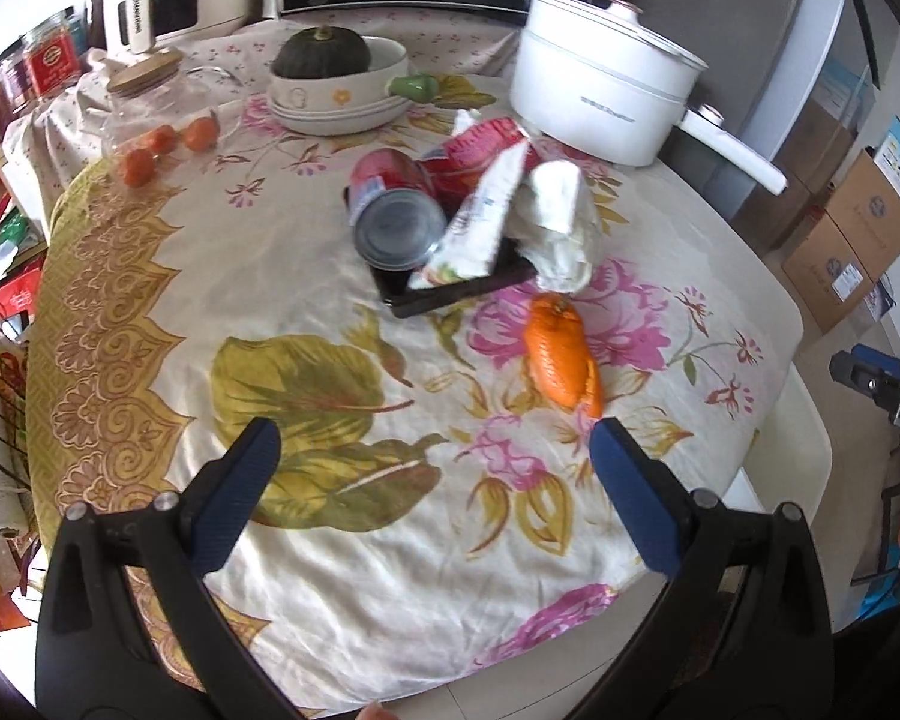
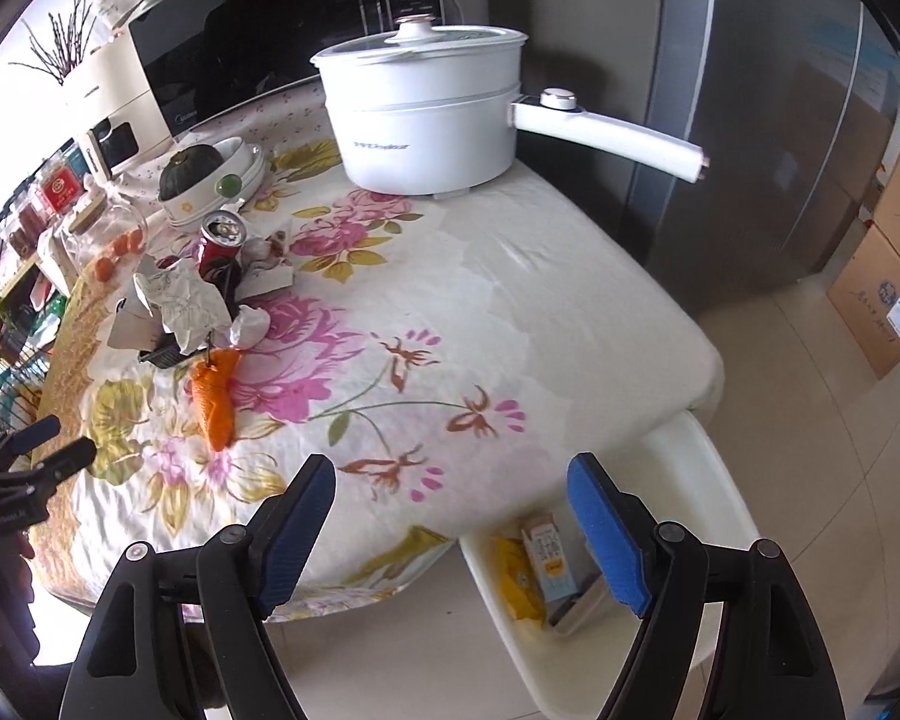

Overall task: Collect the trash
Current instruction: 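Reach the right tool to the table and grasp the orange peel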

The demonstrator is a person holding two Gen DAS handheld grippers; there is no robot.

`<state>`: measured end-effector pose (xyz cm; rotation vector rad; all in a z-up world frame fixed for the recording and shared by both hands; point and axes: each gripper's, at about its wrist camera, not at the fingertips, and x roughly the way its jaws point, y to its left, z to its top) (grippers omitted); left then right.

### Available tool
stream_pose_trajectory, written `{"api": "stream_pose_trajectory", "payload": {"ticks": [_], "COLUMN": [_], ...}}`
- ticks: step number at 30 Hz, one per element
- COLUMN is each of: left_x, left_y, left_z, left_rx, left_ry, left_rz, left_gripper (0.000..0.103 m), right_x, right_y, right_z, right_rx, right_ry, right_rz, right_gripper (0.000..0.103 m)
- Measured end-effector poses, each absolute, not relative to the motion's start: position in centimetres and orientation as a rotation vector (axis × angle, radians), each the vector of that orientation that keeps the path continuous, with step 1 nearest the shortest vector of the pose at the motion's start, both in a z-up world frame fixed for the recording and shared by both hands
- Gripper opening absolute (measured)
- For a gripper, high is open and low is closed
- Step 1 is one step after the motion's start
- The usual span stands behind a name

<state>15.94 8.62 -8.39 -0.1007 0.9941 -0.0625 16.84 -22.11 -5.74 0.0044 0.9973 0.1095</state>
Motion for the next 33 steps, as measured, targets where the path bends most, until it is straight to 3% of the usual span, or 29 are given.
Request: {"api": "stream_pose_trajectory", "payload": {"ticks": [20, 26, 28, 32, 33], "left_x": [16.3, 16.5, 16.5, 16.9, 17.0], "left_y": [15.2, 15.6, 15.6, 14.7, 14.3], "left_z": [-9.3, -9.0, -8.9, -9.1, -9.0], "left_rx": [-0.13, -0.119, -0.104, -0.105, -0.107], "left_ry": [1.0, 0.991, 0.983, 0.981, 0.978], "left_rz": [0.052, 0.043, 0.043, 0.013, 0.002], "left_gripper": [0.102, 0.102, 0.102, 0.102, 0.102], "right_x": [22.0, 23.0, 22.9, 22.4, 22.1], "right_y": [-6.3, -4.9, -4.5, -3.7, -3.6], "right_z": [-13.5, -15.3, -15.4, -15.0, -14.8], "right_rx": [-0.064, -0.085, -0.121, -0.171, -0.184], "right_ry": [1.007, 0.985, 0.962, 0.947, 0.952], "right_rz": [0.226, 0.203, 0.203, 0.272, 0.28], "right_gripper": [0.082, 0.078, 0.07, 0.032, 0.03]}}
